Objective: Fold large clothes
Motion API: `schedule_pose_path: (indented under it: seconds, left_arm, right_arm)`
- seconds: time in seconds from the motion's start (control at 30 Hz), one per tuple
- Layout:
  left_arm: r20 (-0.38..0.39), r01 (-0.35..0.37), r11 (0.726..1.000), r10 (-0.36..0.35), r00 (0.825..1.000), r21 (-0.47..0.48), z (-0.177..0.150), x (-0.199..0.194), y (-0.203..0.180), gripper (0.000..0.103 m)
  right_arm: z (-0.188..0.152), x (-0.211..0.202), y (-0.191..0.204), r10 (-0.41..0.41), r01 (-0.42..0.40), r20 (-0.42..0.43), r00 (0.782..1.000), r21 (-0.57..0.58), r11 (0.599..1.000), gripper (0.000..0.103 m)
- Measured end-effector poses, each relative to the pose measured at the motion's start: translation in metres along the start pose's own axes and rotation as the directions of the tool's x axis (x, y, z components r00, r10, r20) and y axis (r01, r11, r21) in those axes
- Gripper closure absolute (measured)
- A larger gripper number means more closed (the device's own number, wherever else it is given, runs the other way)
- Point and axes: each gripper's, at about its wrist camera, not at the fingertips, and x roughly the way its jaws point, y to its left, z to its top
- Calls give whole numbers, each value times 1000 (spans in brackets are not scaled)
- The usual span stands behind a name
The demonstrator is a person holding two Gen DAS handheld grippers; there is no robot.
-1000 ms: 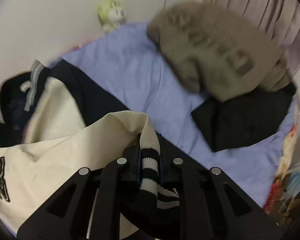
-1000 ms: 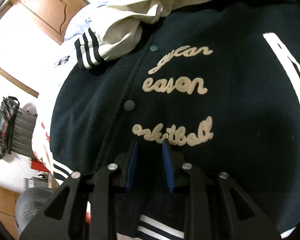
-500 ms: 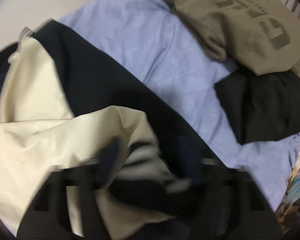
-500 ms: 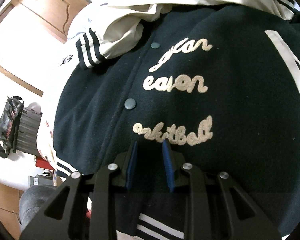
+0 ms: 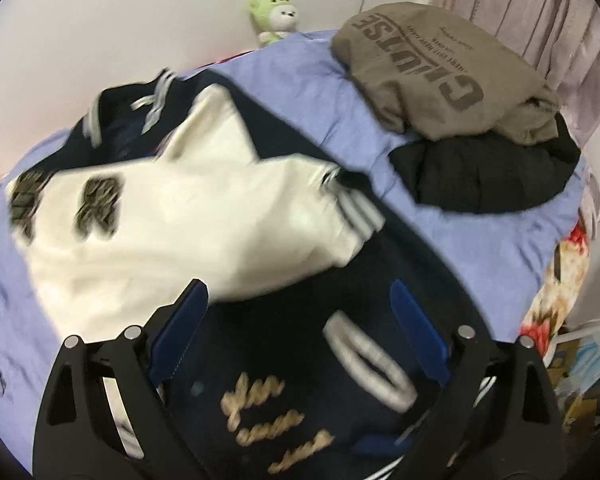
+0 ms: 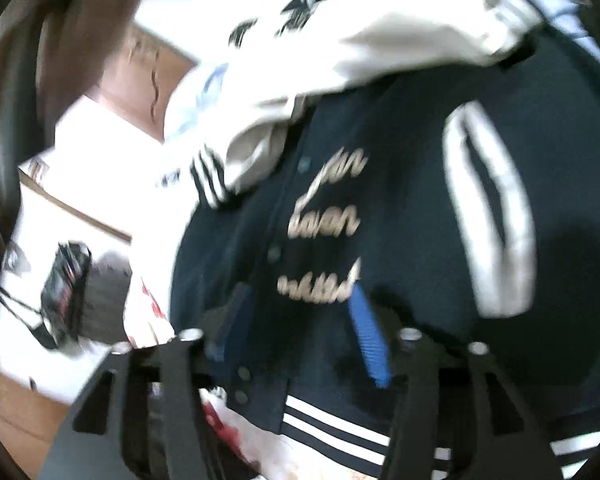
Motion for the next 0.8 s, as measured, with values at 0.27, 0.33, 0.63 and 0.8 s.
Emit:
schedule_pose_path:
  seconds: [0.27, 0.33, 0.63, 0.8]
  left_arm:
    - [67, -52, 990, 61, 996, -133, -122, -21, 21, 12]
    - [94, -71, 982, 89, 992, -177, -145, -17, 22, 12]
    - [102, -97, 965, 125, 987, -244, -192, 17, 38, 12]
    - [82, -109, 978, 125, 989, -175, -198, 30, 34, 12]
  right_arm:
    - [93, -35, -6, -117, 128, 94, 989, -117, 985, 41]
    - [125, -31, -14, -168, 180, 94, 981, -141, 974, 51]
    - [215, 34, -92, -415, 410, -1, 910, -152, 899, 81]
    - [243, 50, -148, -456, 454, -29, 890, -58, 889, 97]
